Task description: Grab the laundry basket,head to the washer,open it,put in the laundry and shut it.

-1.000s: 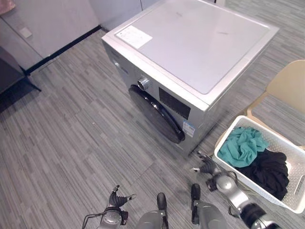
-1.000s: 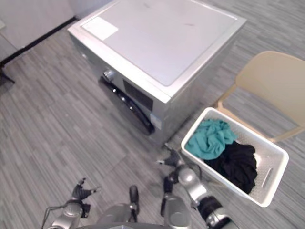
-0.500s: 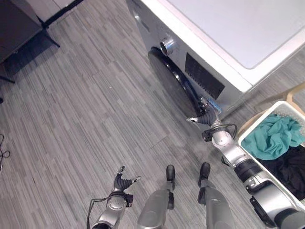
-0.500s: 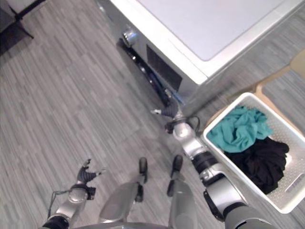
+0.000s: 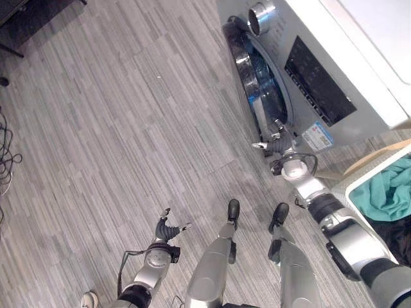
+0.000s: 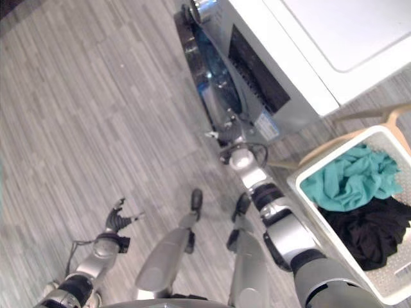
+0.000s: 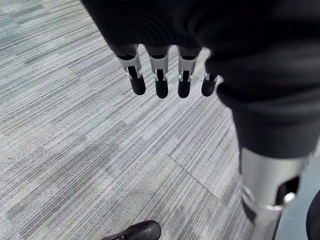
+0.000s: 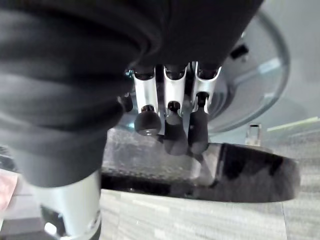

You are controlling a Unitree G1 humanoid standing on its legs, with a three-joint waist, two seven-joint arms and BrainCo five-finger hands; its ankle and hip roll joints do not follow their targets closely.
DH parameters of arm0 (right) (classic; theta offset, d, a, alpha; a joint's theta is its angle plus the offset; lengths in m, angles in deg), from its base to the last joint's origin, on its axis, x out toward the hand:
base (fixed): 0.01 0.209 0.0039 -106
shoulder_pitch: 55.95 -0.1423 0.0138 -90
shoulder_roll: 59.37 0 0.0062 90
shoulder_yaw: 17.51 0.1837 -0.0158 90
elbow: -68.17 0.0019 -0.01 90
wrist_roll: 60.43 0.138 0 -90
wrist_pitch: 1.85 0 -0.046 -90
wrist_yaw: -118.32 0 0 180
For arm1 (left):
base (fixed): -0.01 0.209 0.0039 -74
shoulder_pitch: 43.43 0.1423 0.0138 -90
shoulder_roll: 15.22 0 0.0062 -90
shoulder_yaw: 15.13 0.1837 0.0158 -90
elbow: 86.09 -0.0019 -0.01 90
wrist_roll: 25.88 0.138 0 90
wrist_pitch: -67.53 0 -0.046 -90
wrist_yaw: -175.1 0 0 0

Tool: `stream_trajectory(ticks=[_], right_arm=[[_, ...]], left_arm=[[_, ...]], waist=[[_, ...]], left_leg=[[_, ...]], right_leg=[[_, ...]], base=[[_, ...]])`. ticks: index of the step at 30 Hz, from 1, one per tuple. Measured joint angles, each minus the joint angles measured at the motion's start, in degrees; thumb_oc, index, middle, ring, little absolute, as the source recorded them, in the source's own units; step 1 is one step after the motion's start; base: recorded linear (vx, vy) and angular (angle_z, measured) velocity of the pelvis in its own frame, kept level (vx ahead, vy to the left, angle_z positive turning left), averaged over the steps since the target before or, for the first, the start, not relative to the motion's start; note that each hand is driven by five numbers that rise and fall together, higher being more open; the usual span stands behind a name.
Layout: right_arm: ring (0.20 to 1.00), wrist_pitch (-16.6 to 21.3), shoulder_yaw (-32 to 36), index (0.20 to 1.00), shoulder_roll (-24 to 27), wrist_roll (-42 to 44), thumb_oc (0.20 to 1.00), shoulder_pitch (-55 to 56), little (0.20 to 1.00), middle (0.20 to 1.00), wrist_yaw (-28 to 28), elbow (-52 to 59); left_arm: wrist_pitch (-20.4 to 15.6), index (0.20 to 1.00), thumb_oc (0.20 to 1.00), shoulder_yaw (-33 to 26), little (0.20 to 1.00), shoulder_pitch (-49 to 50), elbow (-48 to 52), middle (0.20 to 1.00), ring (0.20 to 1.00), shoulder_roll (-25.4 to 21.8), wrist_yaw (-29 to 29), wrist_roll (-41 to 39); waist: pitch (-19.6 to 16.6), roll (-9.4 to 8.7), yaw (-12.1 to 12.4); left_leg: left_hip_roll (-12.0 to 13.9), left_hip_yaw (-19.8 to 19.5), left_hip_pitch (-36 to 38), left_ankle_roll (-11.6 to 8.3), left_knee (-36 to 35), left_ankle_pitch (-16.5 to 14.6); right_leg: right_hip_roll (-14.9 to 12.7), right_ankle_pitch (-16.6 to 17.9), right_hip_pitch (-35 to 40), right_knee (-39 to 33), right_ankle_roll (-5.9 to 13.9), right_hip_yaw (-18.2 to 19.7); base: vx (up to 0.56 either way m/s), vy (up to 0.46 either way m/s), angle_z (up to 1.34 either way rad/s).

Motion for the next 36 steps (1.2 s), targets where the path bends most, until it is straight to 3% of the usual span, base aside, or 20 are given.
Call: stream_trajectory(ticks=[5,7,11,13,17,21,24,28,32,34,35,36], right_arm=[[1.000,-0.66,-3.28,1.000,-6.56,3.29,1.000,-6.00,1.000,1.000,-1.27,0.65],[1.000,-0.56,-2.69,1.000,-7.03,4.21,1.000,-10.36,1.000,1.000,-0.73,1.97],[1.000,4.16,-3.86,1.000,-7.26,3.96,1.000,-17.57,1.000,1.000,-1.28,7.44],[1.000,4.52,-4.95,1.000,-7.37,2.93,1.000,-19.20,1.000,1.000,-1.82,7.64],[1.000,3.75,-6.11,1.000,-4.13,2.91,1.000,-19.74,1.000,1.000,-3.35,4.22],[1.000,2.22,-4.29,1.000,1.24,3.48,1.000,-19.10,1.000,1.000,-3.68,-1.35],[1.000,1.05,-4.50,1.000,5.02,4.20,1.000,-15.07,1.000,1.000,-3.85,-0.61],[1.000,0.25,-8.73,1.000,7.25,4.01,1.000,-6.00,1.000,1.000,-5.94,8.82],[1.000,1.62,-10.01,1.000,13.94,1.35,1.000,8.19,1.000,1.000,-8.98,32.09],[1.000,3.09,-8.96,1.000,13.97,0.60,1.000,13.25,1.000,1.000,-10.19,35.30],[1.000,3.19,-8.31,1.000,13.49,0.61,1.000,13.76,1.000,1.000,-10.28,35.26],[1.000,3.37,-7.51,1.000,13.00,0.88,1.000,15.25,1.000,1.000,-10.68,34.40]], left_arm=[[-0.11,1.000,1.000,3.44,1.000,-4.72,-0.54,1.000,1.000,0.80,0.60,-0.40],[-1.10,1.000,1.000,4.49,1.000,-5.66,1.85,1.000,1.000,0.84,1.05,-0.37],[-1.61,1.000,1.000,4.72,1.000,-4.79,3.06,1.000,1.000,0.41,1.11,-0.31],[-1.65,1.000,1.000,4.62,1.000,-3.10,2.96,1.000,1.000,-0.50,0.93,-0.30],[-1.39,1.000,1.000,4.48,1.000,0.22,2.96,1.000,1.000,-1.62,0.81,-0.44],[-1.38,1.000,1.000,5.03,1.000,-0.78,3.42,1.000,1.000,-1.60,0.75,-0.45],[-1.40,1.000,1.000,4.96,1.000,-2.63,3.87,1.000,1.000,-1.69,0.80,-0.44],[-1.11,1.000,1.000,4.48,1.000,-4.38,8.15,1.000,1.000,-1.48,0.94,-0.34],[0.51,1.000,1.000,3.99,1.000,-12.72,11.70,1.000,1.000,-2.15,2.56,0.86],[0.79,1.000,1.000,4.13,1.000,-20.74,9.37,1.000,1.000,-3.45,4.92,2.90],[0.80,1.000,1.000,4.25,1.000,-22.82,7.47,1.000,1.000,-4.03,5.51,3.20],[1.14,1.000,1.000,3.85,1.000,-28.41,3.71,1.000,1.000,-4.93,7.17,4.42]], waist=[[0.12,0.99,3.33],[0.17,2.54,4.65],[-0.28,6.06,9.02],[-0.41,6.62,10.37],[-1.66,6.92,10.57],[-1.99,6.40,10.48],[-2.50,5.19,7.87],[-2.72,4.37,2.64],[-2.64,1.08,-2.54],[-2.43,-1.57,-6.17],[-2.34,-1.96,-6.39],[-2.08,-3.12,-8.90]], left_leg=[[0.24,-3.71,-1.43,-1.63,0.43,1.33],[0.35,-6.23,-2.57,-2.14,0.72,1.67],[0.06,-10.78,-3.03,-3.33,-0.12,0.90],[-0.42,-11.90,-3.08,-3.34,-0.33,0.92],[-2.67,-13.66,-3.45,-2.41,-0.98,2.45],[-3.84,-11.79,-4.07,-1.95,-1.03,3.15],[-3.94,-7.87,-3.62,-1.76,-0.98,3.28],[-4.17,-3.13,-1.53,-1.58,-0.12,3.40],[-3.43,0.19,-1.22,-1.55,-0.38,3.34],[-2.77,1.73,-1.43,-1.55,-1.22,3.31],[-2.51,2.21,-1.68,-1.54,-1.46,3.31],[-2.01,3.31,-2.06,-1.51,-2.36,3.29]], right_leg=[[0.20,-0.04,1.13,-1.29,-0.02,-3.58],[0.37,-0.49,1.56,-1.49,-0.69,-6.21],[-0.75,-3.53,1.70,2.20,-1.43,-10.62],[-1.72,-4.61,1.37,4.33,-1.24,-11.39],[-5.50,-8.63,-0.92,10.89,0.57,-10.92],[-6.43,-8.89,-2.35,11.40,1.66,-7.88],[-6.08,-7.08,-2.02,8.39,3.89,-5.20],[-5.42,-3.91,0.98,3.65,4.15,-2.32],[-3.98,-2.90,-0.25,2.32,3.53,0.44],[-2.94,-1.73,-1.57,2.00,3.47,2.41],[-3.04,-1.54,-1.94,1.84,3.68,2.96],[-2.23,-0.57,-3.19,0.84,3.83,4.30]], base=[[0.00,-0.048,0.28],[0.10,-0.118,0.72],[0.05,-0.064,0.59],[0.03,-0.015,0.49],[0.00,0.023,0.42],[-0.02,0.037,-0.02],[-0.05,0.119,-0.45],[-0.06,0.091,-0.45],[-0.04,0.060,-0.34],[-0.04,0.051,-0.58],[-0.04,0.062,-0.57],[-0.04,0.056,-0.55]])
